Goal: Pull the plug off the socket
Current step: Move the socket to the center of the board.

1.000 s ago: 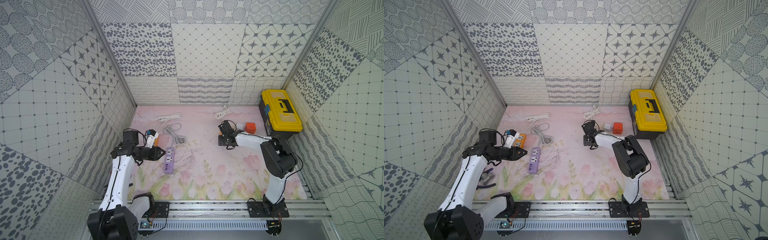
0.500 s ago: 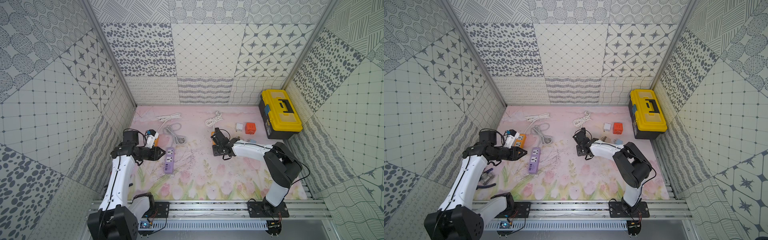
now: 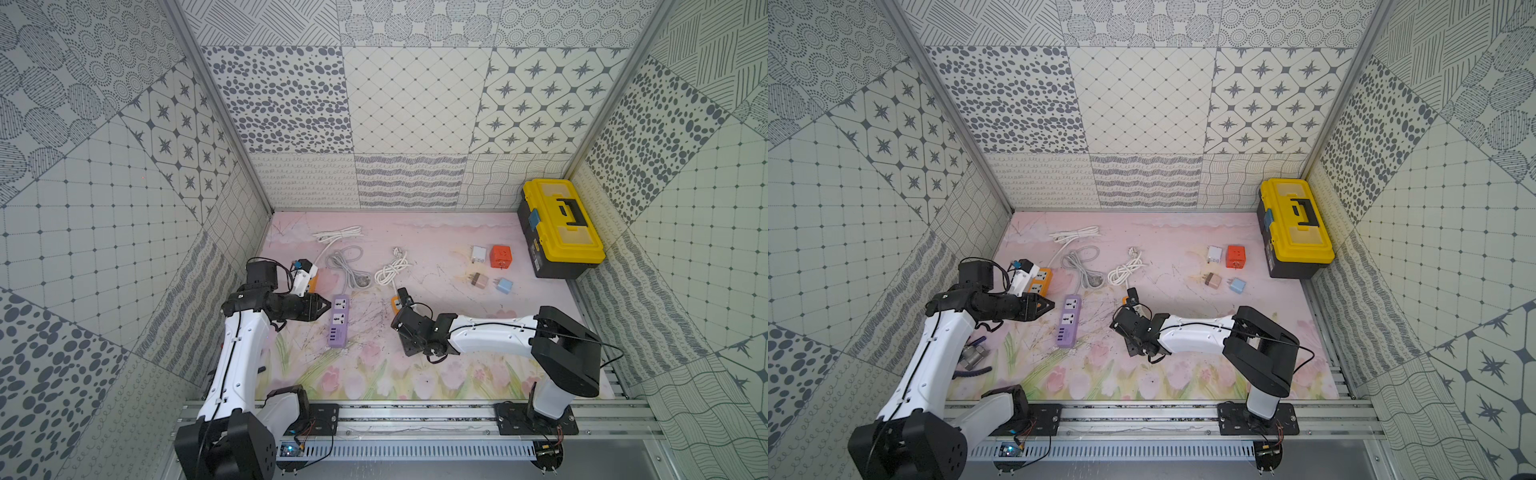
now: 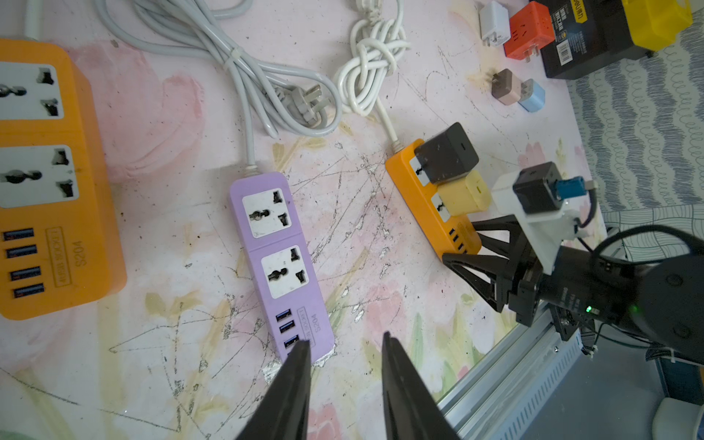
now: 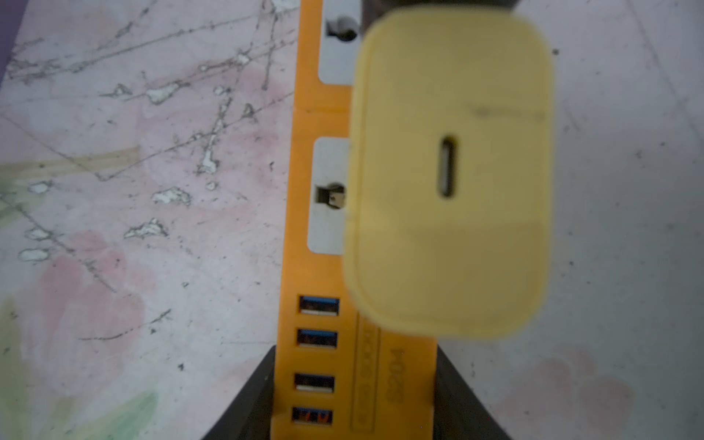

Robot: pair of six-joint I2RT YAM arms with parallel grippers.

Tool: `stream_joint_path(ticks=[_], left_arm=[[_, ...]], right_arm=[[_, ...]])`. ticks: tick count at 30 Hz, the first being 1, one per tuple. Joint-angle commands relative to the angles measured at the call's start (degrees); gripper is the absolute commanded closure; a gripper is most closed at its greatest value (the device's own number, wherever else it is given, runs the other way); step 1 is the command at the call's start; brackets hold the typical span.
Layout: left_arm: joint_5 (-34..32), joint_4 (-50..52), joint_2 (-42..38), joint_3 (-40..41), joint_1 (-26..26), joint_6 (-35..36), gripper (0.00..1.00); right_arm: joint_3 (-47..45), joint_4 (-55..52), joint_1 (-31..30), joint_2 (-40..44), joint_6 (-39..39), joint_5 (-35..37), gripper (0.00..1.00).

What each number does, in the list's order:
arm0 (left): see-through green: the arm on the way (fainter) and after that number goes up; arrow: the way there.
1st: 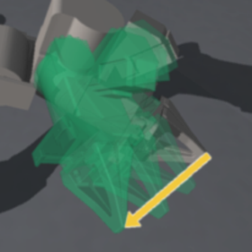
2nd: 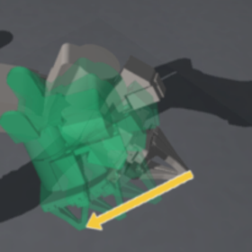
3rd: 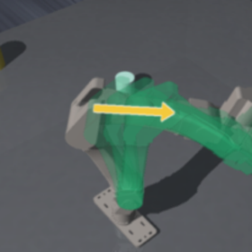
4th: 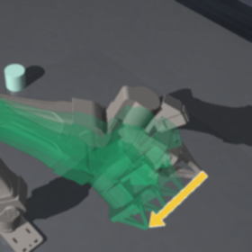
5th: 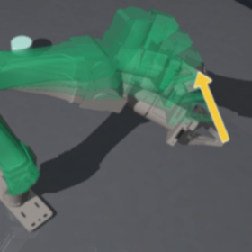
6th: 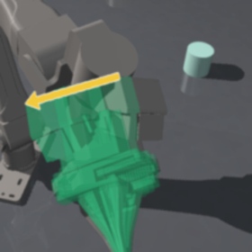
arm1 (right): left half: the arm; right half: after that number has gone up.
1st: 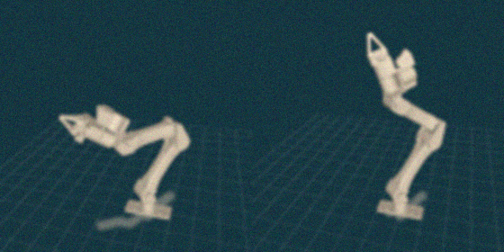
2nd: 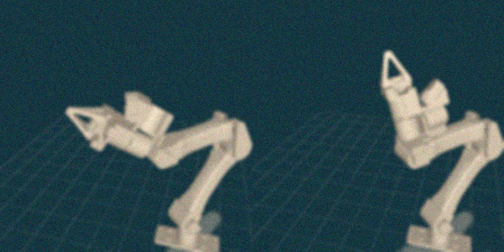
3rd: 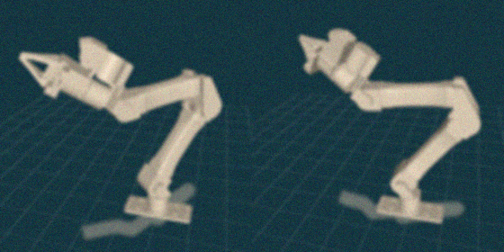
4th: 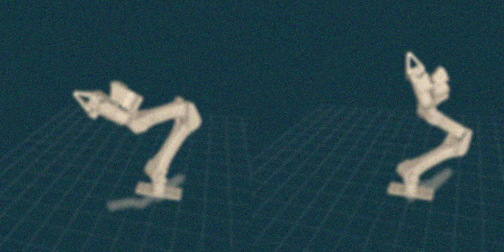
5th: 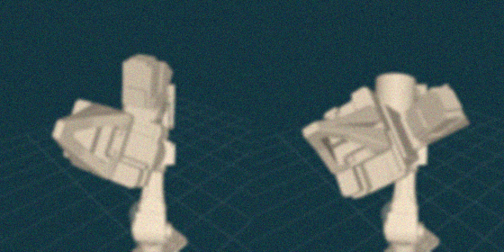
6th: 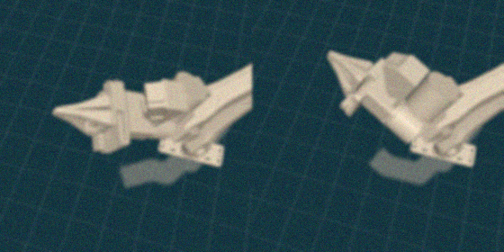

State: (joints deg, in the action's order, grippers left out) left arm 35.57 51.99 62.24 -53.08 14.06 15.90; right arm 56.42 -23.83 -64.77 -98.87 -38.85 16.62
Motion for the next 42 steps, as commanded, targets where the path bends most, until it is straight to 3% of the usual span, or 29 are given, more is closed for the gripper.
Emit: stream_joint_path(ticks=[1, 10, 15, 18, 22, 28, 42], left_arm=[[1.17, 0.0, 0.81, -0.14, -0.88, 1.37, 0.65], [-0.5, 0.54, 3.7, -3.02, -6.75, 2.81, 0.63], [-2.16, 0.76, 7.25, -6.89, -13.4, 3.78, 0.63], [-3.91, 0.08, 9.7, -8.91, -19.26, 4.11, 0.69], [-6.14, -3.25, 13.44, -10.57, -27.25, 3.52, 0.99], [-9.29, -7.43, 21.94, -13.75, -36.88, 1.22, 1.0], [-3.57, -7.05, 41.67, -21.54, -39.11, -4.39, 1.0]], right_arm=[[0.12, 2.34, -1.38, -0.97, -3.64, 0.88, 0.52], [-0.75, 0.41, -2.2, 4.14, -3.22, 0.61, 0.24], [-1.4, -1.03, -2.16, 9.64, -2.63, 1.45, 0.23], [-2.83, -1.09, -1.23, 14.3, -2.36, 1.94, 0.25], [-7.37, 1.34, 3.93, 20.56, -3.66, -2.31, 0.26], [-13.82, 4.72, 10.36, 28.57, -5.13, -5.55, 0.27], [-16.86, 4.84, 12.2, 31.53, -3.36, -4.82, 0.27]])
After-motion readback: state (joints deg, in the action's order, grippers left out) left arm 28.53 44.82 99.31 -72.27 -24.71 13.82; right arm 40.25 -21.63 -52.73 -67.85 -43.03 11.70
